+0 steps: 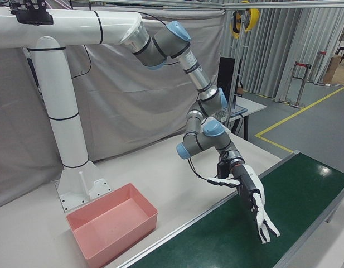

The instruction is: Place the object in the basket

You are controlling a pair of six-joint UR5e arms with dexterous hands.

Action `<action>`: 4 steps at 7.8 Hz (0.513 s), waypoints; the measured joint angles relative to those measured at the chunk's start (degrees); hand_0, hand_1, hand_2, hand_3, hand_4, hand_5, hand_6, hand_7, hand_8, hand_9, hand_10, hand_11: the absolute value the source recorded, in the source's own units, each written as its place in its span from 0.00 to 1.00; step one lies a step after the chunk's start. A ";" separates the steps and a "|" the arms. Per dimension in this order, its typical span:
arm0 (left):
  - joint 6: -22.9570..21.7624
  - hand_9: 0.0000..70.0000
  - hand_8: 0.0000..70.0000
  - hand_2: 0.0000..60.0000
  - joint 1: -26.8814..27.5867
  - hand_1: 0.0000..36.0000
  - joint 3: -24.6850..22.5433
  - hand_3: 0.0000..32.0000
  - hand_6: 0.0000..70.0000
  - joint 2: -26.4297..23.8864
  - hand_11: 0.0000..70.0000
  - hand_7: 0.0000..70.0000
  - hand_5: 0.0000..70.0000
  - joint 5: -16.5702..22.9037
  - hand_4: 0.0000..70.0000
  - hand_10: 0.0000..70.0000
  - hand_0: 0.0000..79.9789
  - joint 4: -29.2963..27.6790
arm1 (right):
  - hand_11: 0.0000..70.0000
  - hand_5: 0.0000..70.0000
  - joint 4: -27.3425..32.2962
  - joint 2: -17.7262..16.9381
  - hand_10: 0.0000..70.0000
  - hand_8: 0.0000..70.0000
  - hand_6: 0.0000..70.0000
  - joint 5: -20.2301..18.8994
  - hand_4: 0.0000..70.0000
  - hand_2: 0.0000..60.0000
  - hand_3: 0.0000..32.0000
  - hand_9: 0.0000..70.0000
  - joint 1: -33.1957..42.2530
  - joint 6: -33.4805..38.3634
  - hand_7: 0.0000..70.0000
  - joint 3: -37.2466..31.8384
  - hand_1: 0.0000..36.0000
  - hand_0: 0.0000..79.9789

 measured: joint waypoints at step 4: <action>-0.01 0.09 0.09 0.00 0.02 0.18 -0.04 0.14 0.00 0.06 0.13 0.00 0.19 0.01 0.18 0.08 0.65 0.00 | 0.00 0.00 0.00 -0.06 0.00 0.00 0.00 0.00 0.00 0.00 0.00 0.00 0.00 0.00 0.00 0.04 0.00 0.00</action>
